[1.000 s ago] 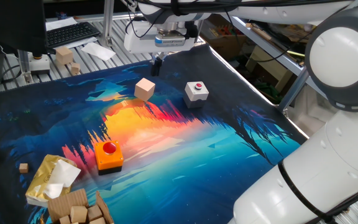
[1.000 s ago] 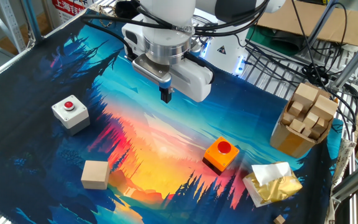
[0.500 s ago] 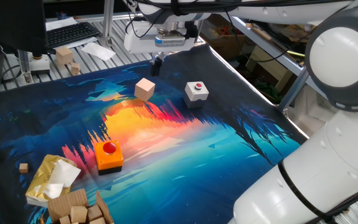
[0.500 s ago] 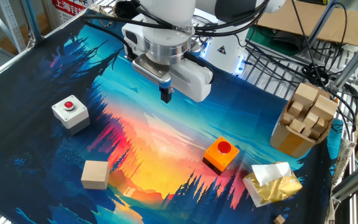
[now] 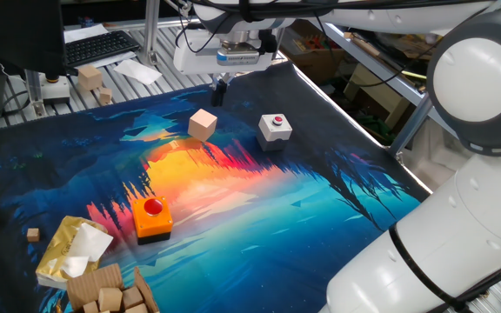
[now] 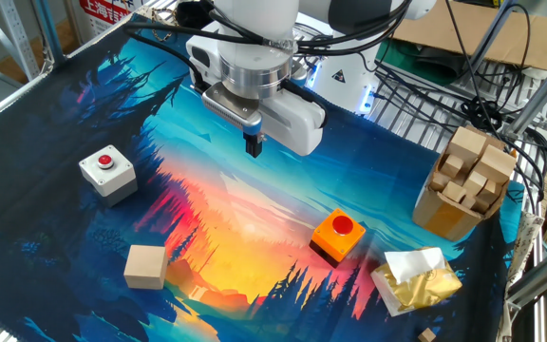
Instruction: Pick up one small block
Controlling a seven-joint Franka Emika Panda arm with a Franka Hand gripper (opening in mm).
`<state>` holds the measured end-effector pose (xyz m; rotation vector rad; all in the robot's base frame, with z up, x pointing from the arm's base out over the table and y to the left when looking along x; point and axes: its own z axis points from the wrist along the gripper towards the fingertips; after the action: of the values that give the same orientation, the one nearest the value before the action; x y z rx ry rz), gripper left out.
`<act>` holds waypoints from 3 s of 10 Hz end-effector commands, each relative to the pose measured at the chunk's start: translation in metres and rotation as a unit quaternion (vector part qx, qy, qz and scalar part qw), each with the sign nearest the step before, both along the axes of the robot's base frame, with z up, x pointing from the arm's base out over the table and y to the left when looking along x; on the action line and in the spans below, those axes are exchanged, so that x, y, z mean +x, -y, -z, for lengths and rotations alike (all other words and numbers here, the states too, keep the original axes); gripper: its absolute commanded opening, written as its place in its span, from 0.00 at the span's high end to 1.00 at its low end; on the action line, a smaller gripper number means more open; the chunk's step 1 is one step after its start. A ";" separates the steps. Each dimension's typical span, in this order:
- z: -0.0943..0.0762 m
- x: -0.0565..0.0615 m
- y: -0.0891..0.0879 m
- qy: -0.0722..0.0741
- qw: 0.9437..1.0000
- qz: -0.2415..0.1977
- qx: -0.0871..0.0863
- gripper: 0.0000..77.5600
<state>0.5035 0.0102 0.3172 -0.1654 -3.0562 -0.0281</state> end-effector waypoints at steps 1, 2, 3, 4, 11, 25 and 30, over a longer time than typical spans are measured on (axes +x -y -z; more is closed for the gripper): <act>-0.005 0.029 -0.006 0.006 0.999 0.046 0.013 1.00; -0.005 0.029 -0.006 0.006 0.999 0.047 0.013 1.00; -0.005 0.029 -0.006 0.006 0.999 0.050 0.017 1.00; -0.005 0.029 -0.006 0.007 0.998 0.053 0.022 1.00; -0.007 0.029 -0.006 0.006 0.999 0.049 0.021 1.00; -0.006 0.029 -0.006 0.001 0.998 0.051 0.021 1.00; -0.006 0.029 -0.006 0.001 0.998 0.051 0.021 1.00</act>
<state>0.5035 0.0102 0.3172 -0.1654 -3.0562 -0.0281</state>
